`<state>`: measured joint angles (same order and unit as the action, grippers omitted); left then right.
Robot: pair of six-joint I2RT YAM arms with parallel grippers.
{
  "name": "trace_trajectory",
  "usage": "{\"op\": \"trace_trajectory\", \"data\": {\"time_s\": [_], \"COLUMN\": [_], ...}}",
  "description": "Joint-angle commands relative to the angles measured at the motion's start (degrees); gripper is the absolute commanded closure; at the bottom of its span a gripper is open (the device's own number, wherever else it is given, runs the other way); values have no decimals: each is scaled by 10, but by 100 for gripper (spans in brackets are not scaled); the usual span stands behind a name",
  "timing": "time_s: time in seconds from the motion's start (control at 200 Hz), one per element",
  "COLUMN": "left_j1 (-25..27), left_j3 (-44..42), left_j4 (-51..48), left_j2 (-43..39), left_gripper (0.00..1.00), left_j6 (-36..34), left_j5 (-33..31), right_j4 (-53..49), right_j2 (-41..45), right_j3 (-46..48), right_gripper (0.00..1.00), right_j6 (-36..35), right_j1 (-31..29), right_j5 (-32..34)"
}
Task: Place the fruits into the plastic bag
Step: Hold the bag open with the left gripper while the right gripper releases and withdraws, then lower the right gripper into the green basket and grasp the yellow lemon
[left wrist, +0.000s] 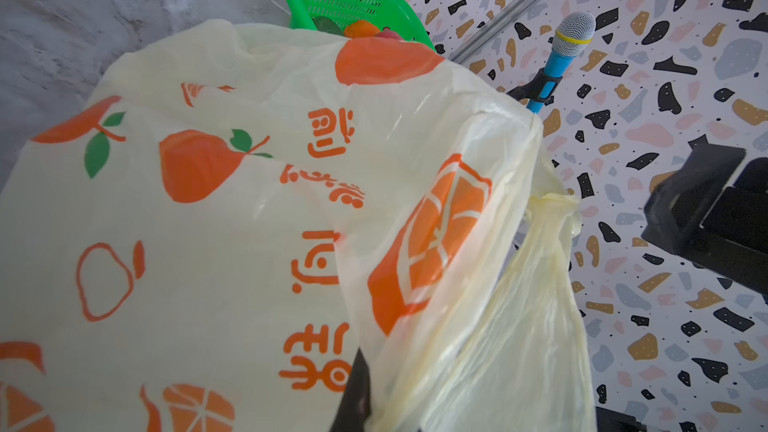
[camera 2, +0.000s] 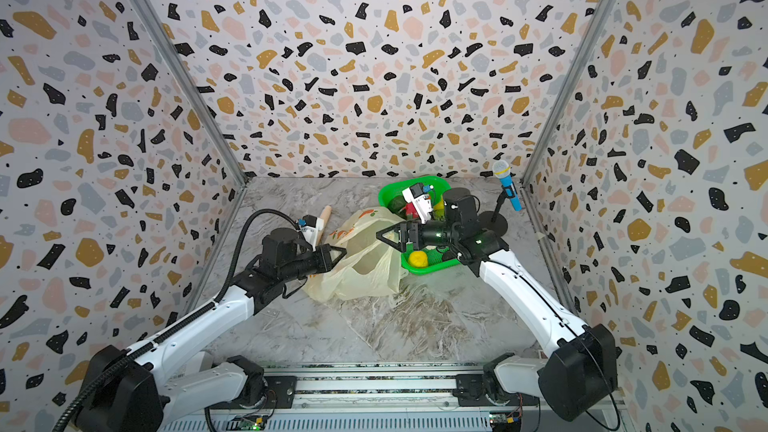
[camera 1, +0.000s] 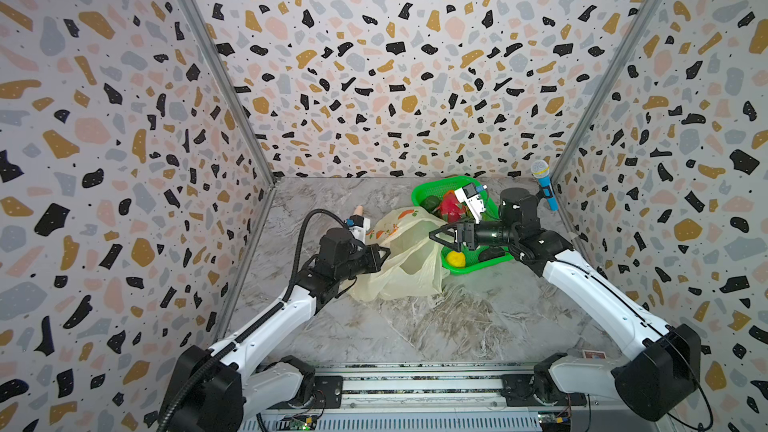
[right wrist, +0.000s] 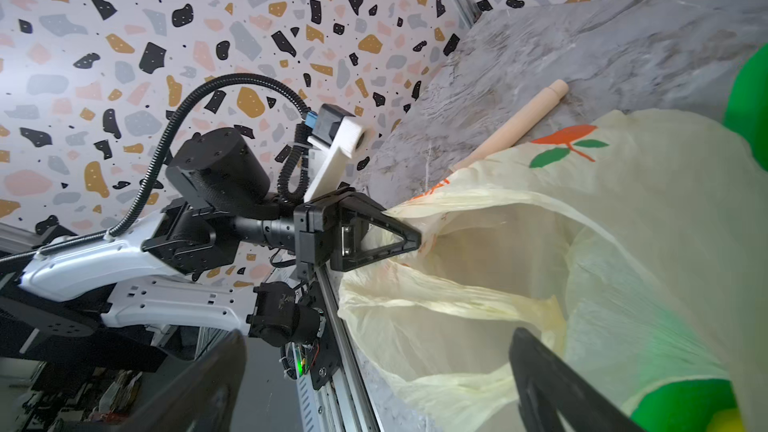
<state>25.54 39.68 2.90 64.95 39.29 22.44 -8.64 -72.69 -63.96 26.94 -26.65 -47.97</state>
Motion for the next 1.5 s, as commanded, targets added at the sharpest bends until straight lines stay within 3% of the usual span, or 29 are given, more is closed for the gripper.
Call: {"op": "trace_trajectory", "data": {"time_s": [0.0, 0.11, 0.36, 0.511, 0.686, 0.866, 0.966, 1.136, 1.497], "left_j1": [-2, -2, -2, -12, -27, -34, -37, -39, -42], "left_j3": [11, 13, 4, 0, -6, -16, -17, -15, -12], "left_j4": [29, 50, 63, 55, 51, 66, 68, 55, 26], "left_j2": [-13, -14, -34, -56, -66, -63, -66, -71, -81], "left_gripper": [100, 100, 100, 100, 100, 100, 100, 100, 100], "left_j6": [43, 76, 153, 190, 198, 207, 200, 181, 146], "left_j5": [-9, -19, -90, -126, -133, -117, -119, -123, -139], "right_j4": [-35, -52, 31, 25, 62, -89, -137, -194, -232], "right_j2": [22, 23, 81, 127, 147, 34, -41, -149, -278], "right_j3": [-2, 30, 98, 81, 91, 15, -25, -83, -106], "right_gripper": [1, 2, 4, 4, 4, 11, 15, 13, 12], "right_j6": [-10, -8, 19, 11, 63, 41, 3, -52, -68], "right_j1": [2, 2, 5, 60, 137, 150, 136, 61, 1], "right_j5": [11, 32, 16, 51, 106, 261, 297, 376, 476]}}
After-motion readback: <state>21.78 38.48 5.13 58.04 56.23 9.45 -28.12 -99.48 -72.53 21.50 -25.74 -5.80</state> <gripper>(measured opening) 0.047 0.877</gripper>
